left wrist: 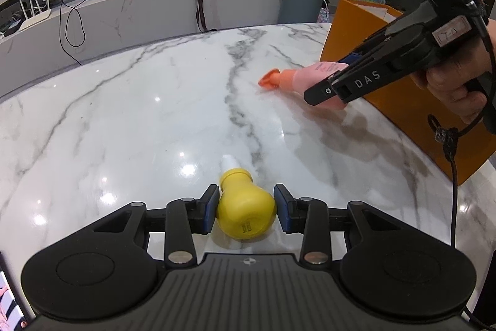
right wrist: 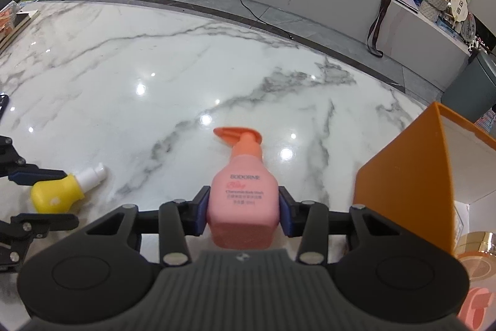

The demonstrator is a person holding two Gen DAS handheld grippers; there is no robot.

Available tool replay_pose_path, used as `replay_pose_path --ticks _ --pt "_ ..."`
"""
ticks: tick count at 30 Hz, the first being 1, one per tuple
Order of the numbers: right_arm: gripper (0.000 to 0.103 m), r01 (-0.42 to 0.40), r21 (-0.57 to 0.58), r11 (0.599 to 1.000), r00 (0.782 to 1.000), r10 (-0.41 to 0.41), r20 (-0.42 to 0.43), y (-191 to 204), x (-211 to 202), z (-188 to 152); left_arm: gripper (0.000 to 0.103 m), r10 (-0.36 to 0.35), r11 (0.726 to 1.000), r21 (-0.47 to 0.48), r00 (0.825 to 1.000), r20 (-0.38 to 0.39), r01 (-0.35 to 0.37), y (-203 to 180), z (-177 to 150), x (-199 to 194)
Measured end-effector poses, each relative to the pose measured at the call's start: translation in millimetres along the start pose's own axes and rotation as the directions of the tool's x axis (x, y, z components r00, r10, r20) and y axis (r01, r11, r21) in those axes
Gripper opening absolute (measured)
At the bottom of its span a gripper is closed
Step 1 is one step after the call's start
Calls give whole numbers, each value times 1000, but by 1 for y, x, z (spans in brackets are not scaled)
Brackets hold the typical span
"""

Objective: Organize rigid objects
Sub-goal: 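Carry the yellow bottle and pink pump bottle over the orange box with both tools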

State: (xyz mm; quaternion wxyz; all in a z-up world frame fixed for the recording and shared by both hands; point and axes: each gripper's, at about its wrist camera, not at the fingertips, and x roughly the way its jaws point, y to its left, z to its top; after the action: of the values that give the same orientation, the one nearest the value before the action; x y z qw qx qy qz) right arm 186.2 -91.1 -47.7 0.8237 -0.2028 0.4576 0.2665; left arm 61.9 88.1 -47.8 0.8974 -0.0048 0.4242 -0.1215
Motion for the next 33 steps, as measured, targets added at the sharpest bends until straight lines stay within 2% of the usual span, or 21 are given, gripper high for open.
replay_pose_path --ticks 8,22,33 --pt "43 12 22 1000 999 -13 30 -6 -22 -2 43 -2 1000 18 999 32 1 -13 10 -12" --pt "43 21 77 997 989 -32 142 -20 -79 -8 43 -7 998 61 997 80 2 -42 26 -28" --pt "44 17 164 986 966 -59 252 -46 -135 -23 43 -14 994 107 996 89 4 -63 38 -41"
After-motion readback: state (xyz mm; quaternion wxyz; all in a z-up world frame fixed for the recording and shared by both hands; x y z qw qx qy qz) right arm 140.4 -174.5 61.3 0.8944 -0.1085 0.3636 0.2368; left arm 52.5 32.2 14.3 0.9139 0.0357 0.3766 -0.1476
